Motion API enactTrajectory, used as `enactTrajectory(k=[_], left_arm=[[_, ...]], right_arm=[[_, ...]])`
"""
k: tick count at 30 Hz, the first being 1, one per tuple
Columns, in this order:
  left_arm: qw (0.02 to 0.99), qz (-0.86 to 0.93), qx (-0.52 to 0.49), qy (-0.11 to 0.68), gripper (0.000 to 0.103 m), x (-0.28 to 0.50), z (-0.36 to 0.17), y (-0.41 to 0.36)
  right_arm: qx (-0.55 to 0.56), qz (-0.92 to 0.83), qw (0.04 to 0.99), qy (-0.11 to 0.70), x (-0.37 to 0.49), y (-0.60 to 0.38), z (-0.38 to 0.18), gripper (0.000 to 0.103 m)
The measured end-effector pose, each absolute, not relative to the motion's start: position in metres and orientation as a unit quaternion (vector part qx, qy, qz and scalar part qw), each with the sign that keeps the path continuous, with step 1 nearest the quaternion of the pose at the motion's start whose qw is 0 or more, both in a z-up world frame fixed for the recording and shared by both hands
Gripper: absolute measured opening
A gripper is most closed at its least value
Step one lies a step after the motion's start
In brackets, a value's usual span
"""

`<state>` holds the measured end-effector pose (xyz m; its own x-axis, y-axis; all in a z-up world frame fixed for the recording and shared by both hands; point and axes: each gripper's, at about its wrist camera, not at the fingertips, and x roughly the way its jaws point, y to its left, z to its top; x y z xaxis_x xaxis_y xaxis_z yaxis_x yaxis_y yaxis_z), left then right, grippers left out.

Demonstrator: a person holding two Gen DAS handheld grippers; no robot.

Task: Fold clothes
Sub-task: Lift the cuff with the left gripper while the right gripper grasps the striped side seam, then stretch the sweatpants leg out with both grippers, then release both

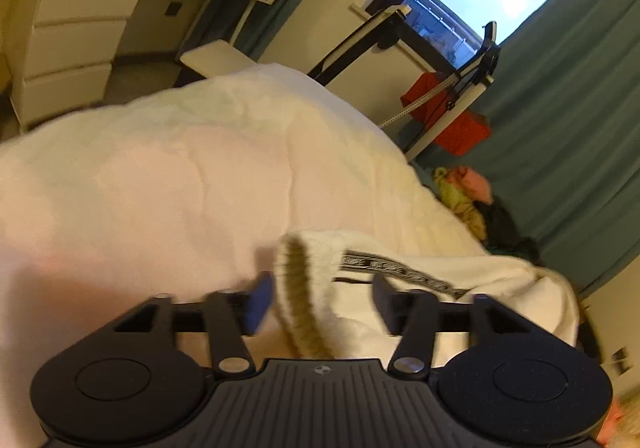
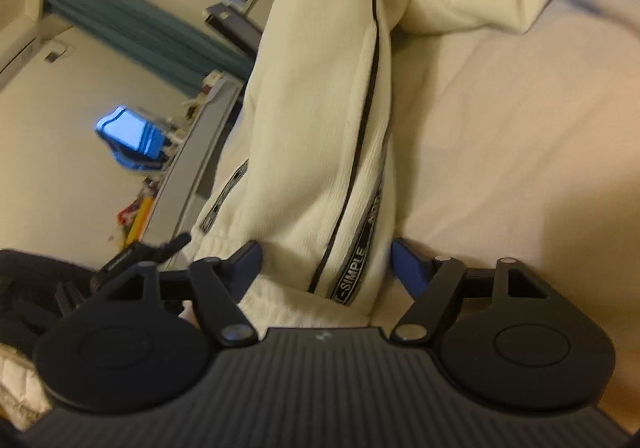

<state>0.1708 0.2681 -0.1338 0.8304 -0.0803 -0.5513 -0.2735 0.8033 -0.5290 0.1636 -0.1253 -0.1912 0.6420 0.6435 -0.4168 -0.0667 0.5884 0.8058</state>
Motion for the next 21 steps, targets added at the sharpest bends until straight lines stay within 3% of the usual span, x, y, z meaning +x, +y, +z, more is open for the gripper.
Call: enactTrajectory(k=[3, 6, 9, 16, 21], left_arm=[[0.914, 0.065, -0.281, 0.285, 0.073, 0.173, -0.135, 0.266], [0.919, 0.06, -0.273, 0.278, 0.073, 0.177, -0.135, 0.267], [0.923, 0.045, -0.269, 0.271, 0.069, 0.182, -0.137, 0.265], [0.921, 0.063, -0.274, 0.268, 0.024, 0.203, -0.128, 0.264], [0.917, 0.083, -0.296, 0.255, 0.02, 0.224, -0.093, 0.285]], right_arm=[[0.406, 0.222, 0.806, 0.37, 0.161, -0.126, -0.189, 0.029], [0.411, 0.224, 0.807, 0.36, 0.155, -0.13, -0.18, 0.02], [0.425, 0.232, 0.81, 0.331, 0.144, -0.135, -0.167, 0.017], [0.389, 0.215, 0.835, 0.325, 0.132, -0.122, -0.164, 0.017], [0.394, 0.215, 0.851, 0.272, 0.113, -0.079, -0.139, 0.016]])
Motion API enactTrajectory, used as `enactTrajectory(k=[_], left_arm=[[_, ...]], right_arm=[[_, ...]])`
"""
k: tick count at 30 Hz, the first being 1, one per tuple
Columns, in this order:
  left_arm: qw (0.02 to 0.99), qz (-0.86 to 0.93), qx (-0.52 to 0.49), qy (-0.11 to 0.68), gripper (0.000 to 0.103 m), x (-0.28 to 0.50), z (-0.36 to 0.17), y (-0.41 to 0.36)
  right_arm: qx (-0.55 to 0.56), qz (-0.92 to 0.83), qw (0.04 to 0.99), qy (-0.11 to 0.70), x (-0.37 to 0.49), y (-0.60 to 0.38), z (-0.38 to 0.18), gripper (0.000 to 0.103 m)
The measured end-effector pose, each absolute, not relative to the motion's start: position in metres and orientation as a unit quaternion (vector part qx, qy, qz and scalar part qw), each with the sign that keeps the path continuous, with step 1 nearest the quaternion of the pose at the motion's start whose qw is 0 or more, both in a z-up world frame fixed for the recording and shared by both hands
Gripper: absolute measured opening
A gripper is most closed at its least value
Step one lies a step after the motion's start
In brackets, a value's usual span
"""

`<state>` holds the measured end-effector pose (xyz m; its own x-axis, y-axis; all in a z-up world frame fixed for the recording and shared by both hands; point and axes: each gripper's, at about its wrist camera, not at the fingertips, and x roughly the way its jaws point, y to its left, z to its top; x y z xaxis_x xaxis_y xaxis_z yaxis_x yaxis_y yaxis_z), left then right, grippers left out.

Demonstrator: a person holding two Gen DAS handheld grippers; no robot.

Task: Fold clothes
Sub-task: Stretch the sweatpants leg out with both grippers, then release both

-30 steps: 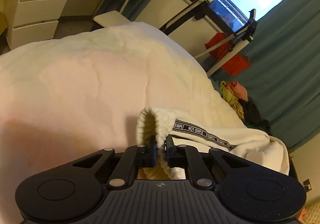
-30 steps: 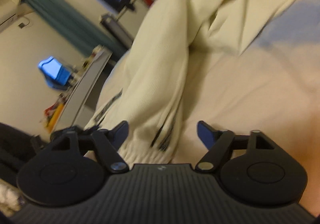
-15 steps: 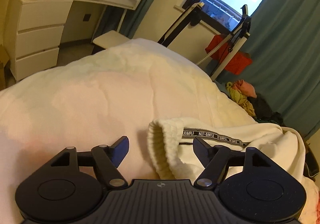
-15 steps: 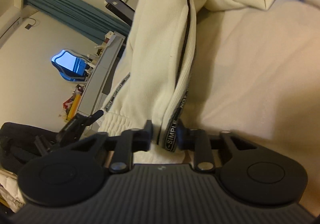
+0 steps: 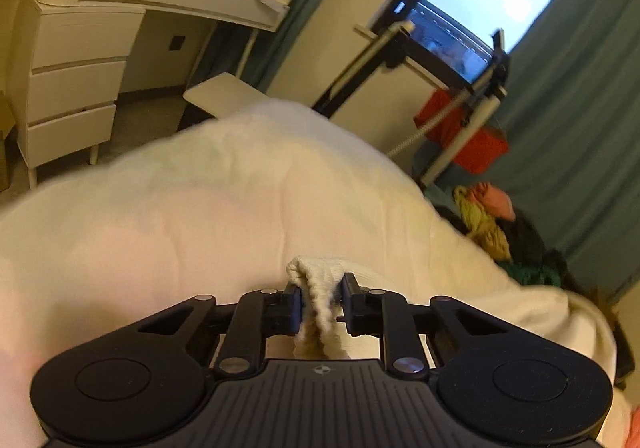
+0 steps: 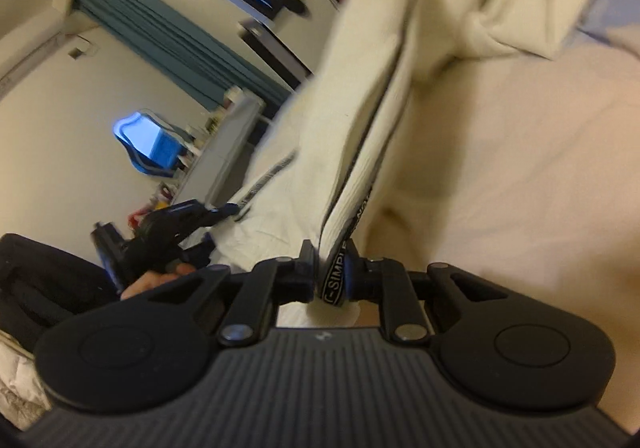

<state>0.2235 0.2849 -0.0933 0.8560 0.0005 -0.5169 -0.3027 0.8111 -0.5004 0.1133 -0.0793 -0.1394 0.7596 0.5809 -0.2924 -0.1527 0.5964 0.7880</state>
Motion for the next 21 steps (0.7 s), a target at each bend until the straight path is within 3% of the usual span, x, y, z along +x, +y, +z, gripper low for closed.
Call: enactTrajectory(k=[8, 15, 21], left_arm=[[0.93, 0.167, -0.189, 0.266, 0.019, 0.322, -0.024, 0.359], [0.914, 0.193, -0.154, 0.321, 0.02, 0.411, -0.055, 0.42], [0.929, 0.17, -0.111, 0.309, 0.027, 0.419, -0.083, 0.417]], right_arm=[[0.447, 0.272, 0.814, 0.251, 0.165, 0.062, -0.136, 0.015], [0.429, 0.304, 0.793, 0.308, 0.224, 0.147, -0.165, 0.014], [0.387, 0.3, 0.815, 0.31, 0.228, 0.162, -0.165, 0.015]])
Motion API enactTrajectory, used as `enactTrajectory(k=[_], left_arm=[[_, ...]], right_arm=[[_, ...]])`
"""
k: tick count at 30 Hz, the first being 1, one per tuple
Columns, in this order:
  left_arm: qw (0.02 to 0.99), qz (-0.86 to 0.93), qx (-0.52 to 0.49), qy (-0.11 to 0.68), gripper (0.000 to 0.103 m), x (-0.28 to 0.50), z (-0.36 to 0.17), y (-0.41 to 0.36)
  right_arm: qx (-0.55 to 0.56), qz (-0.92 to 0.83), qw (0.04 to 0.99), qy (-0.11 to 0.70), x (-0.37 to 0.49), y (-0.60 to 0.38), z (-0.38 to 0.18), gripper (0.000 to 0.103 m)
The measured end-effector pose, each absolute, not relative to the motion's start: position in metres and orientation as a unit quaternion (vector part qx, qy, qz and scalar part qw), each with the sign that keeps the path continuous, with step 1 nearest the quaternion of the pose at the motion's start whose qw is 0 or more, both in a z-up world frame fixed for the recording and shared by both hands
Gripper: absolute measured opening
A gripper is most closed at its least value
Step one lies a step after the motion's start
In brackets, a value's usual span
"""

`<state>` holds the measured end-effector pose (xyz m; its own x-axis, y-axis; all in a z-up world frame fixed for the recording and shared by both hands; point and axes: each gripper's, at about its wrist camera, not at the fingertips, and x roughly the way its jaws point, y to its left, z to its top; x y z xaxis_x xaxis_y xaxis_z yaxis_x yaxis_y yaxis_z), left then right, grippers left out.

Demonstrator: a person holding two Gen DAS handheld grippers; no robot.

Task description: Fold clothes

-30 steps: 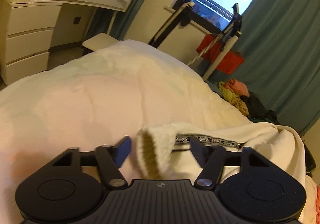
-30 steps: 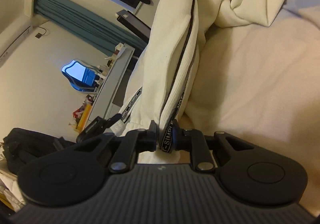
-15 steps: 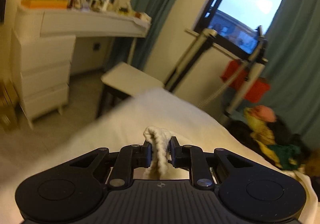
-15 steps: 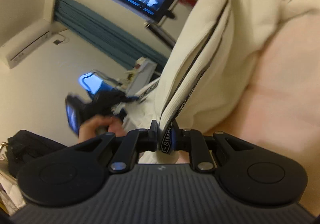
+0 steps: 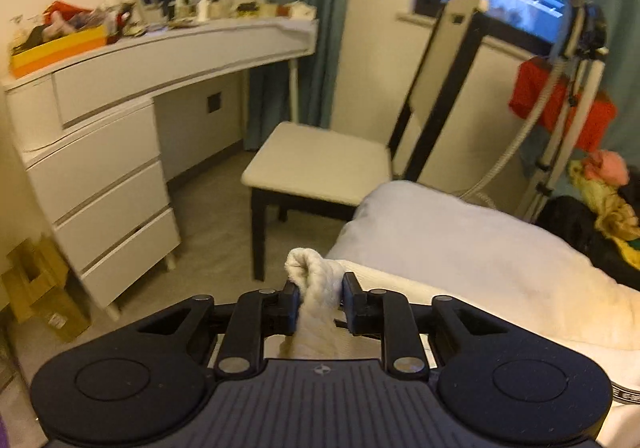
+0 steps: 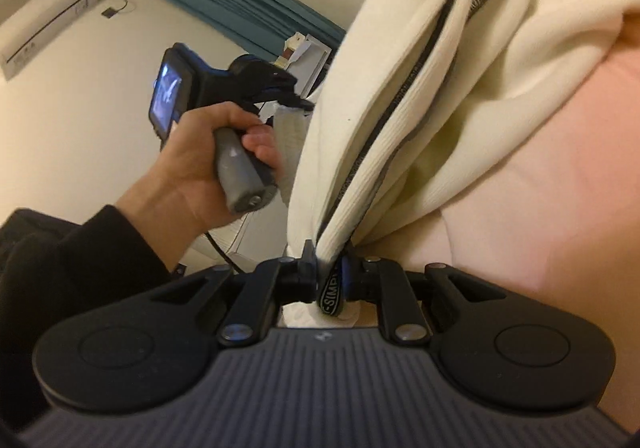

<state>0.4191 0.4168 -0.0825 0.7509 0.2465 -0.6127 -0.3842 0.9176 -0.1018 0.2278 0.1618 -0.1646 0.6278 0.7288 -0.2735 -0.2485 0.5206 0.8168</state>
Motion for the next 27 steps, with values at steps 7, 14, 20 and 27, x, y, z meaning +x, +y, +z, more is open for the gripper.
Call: enactTrajectory(k=[7, 14, 20, 27], left_arm=[[0.947, 0.162, -0.081, 0.264, 0.066, 0.366, -0.06, 0.396], [0.967, 0.126, -0.083, 0.203, 0.073, 0.268, -0.034, 0.331], [0.976, 0.103, -0.087, 0.17, 0.076, 0.178, -0.022, 0.259], [0.985, 0.055, -0.102, 0.131, 0.082, 0.083, -0.012, 0.165]], right_arm=[[0.345, 0.289, 0.829, 0.332, 0.224, 0.152, -0.144, 0.025], [0.271, 0.28, 0.873, 0.294, 0.172, 0.117, -0.103, 0.083], [0.189, 0.263, 0.914, 0.244, 0.121, 0.067, -0.053, 0.082], [0.151, 0.178, 0.956, 0.179, 0.074, -0.026, -0.005, 0.082]])
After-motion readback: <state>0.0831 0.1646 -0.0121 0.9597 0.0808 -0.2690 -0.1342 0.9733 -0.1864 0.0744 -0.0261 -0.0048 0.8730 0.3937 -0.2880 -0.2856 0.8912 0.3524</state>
